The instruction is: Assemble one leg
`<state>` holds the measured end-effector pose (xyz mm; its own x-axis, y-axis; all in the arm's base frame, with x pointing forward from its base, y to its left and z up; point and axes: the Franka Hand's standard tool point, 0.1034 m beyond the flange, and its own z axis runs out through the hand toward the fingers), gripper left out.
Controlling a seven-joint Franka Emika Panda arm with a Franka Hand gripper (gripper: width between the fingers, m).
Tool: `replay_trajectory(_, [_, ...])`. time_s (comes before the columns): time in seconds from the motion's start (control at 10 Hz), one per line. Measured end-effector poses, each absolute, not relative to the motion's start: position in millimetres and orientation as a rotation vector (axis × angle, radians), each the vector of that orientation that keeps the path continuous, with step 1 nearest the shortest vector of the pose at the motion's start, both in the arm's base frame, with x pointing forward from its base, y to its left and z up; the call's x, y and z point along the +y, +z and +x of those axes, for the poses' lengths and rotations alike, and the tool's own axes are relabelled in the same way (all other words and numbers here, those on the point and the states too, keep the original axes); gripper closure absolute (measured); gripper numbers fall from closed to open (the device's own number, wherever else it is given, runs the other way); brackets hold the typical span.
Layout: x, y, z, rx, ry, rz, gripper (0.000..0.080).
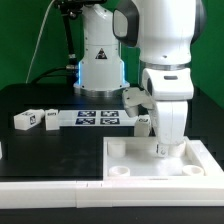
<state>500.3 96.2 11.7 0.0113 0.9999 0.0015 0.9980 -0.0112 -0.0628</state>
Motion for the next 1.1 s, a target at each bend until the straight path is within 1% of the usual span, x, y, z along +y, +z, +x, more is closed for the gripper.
replay_trajectory(0.1, [96.2, 12.2, 499.6, -2.175, 0.067, -2.202, 0.0150])
replay_trajectory(0.2, [96.4, 19.0, 493.2, -2.168, 0.071, -2.216, 0.0150])
replay_trajectory(0.3, [97.1, 27.4, 486.4, -2.144, 0.074, -2.248, 0.0150])
replay_trajectory(0.5, [98.4, 53.3, 469.5, -2.008, 0.169, -2.378, 0.0150])
replay_trajectory(0.6, [100.4, 58.5, 471.3, -2.019, 0.147, -2.384, 0.0150])
replay_trajectory(0.9, [100.0, 55.7, 470.3, -1.936, 0.152, -2.449, 0.0150])
replay_trajectory(1.1, [101.1, 55.5, 470.0, -1.675, 0.153, -2.640, 0.0150])
